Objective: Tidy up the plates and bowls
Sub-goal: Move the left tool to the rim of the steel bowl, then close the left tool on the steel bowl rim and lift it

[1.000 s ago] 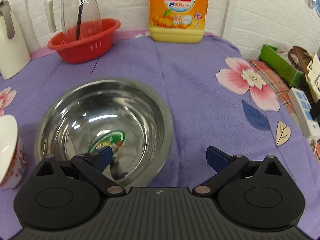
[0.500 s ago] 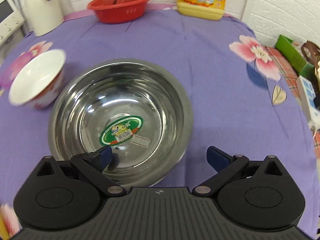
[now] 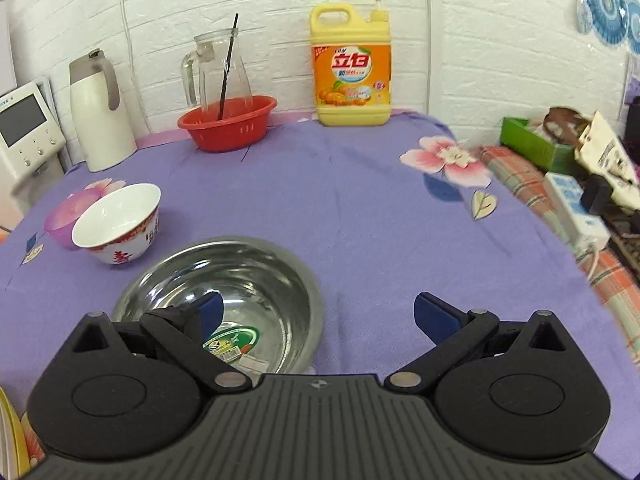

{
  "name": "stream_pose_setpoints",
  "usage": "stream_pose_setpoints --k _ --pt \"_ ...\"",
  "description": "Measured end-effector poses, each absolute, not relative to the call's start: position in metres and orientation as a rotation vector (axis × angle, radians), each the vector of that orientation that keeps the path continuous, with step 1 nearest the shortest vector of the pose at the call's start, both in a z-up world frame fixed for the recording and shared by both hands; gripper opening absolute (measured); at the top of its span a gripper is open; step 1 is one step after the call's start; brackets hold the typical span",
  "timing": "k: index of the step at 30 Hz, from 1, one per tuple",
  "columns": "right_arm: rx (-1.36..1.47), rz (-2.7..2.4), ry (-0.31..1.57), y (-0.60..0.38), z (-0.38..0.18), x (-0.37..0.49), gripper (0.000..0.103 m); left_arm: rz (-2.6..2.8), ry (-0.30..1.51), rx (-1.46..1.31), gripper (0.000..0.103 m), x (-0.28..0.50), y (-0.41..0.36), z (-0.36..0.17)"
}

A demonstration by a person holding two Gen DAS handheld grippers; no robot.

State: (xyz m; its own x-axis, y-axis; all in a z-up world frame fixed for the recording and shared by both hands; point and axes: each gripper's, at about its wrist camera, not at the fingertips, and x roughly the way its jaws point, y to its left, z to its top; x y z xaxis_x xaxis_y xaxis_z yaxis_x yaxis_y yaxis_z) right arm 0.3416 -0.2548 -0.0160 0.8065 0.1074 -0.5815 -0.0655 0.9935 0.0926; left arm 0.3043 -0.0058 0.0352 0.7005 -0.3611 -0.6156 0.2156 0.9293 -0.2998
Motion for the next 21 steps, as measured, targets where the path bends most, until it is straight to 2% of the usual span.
stream_pose_setpoints --k 9,21 --pt "0.097 0.115 0.660 -0.256 -0.052 0.350 0.103 -0.299 0.821 -0.150 0.088 0.392 -0.055 0.000" --pt "0.037 0.083 0.666 -0.251 -0.055 0.349 0.103 -0.306 0.833 -0.096 0.089 0.417 -0.077 -0.022"
